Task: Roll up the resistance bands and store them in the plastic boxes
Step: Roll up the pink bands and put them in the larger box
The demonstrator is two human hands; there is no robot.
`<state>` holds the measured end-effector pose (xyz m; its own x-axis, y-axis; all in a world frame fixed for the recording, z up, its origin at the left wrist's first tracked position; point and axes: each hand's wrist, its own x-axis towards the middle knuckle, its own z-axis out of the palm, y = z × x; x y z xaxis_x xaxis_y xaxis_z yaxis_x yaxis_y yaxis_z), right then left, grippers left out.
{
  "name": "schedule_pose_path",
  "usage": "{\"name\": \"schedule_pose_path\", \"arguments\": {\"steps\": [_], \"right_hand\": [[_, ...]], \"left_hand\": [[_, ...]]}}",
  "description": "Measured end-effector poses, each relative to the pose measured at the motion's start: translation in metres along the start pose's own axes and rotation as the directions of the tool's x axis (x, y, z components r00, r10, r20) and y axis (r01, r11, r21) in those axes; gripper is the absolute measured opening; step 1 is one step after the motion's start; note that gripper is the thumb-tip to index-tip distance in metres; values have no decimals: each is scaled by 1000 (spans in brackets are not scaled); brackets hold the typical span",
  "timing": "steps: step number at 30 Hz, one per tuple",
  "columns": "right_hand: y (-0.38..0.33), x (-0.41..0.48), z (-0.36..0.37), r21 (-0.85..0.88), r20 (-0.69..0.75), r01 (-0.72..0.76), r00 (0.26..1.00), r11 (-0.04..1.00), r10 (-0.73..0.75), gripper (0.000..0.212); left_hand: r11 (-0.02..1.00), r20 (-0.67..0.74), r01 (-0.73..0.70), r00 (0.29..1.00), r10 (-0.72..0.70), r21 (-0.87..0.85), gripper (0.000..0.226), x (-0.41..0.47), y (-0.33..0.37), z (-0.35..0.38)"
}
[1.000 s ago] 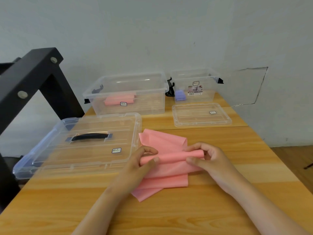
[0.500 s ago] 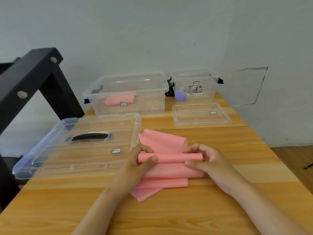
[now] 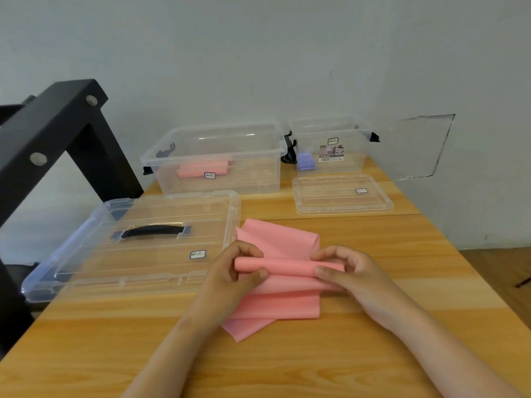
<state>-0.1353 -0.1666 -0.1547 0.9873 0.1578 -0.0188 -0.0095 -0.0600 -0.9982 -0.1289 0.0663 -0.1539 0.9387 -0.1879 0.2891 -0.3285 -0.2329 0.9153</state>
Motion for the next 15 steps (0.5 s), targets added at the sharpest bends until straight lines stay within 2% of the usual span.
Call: {"name": "schedule_pose_path", "arguments": {"steps": [4,7,11,13,15], "right_hand": [[-3,-1,-1,-6,-26,65,998,998,-66,19],[-3,-1,-1,-12,-7,102,995,995,-102,23],[-1,0,1,1,30,61,998,998,-61,26],[0,0,2,-10,23,40,999,999,-40,19],[-1,0,2,-24,-5,62,998,998,-63,14]], "left_hand": [[992,163,120,980,-114,-26,22,-3,-4,-2],[991,80,122,989,-125,48,6,-2,-4,0],[990,-10,55,998,-56,-128,24,1,-3,-2],[975,-19,55,998,-60,-218,32,0,-2,-3],[983,0,103,995,-105,-154,31,-1,-1,-2]]}}
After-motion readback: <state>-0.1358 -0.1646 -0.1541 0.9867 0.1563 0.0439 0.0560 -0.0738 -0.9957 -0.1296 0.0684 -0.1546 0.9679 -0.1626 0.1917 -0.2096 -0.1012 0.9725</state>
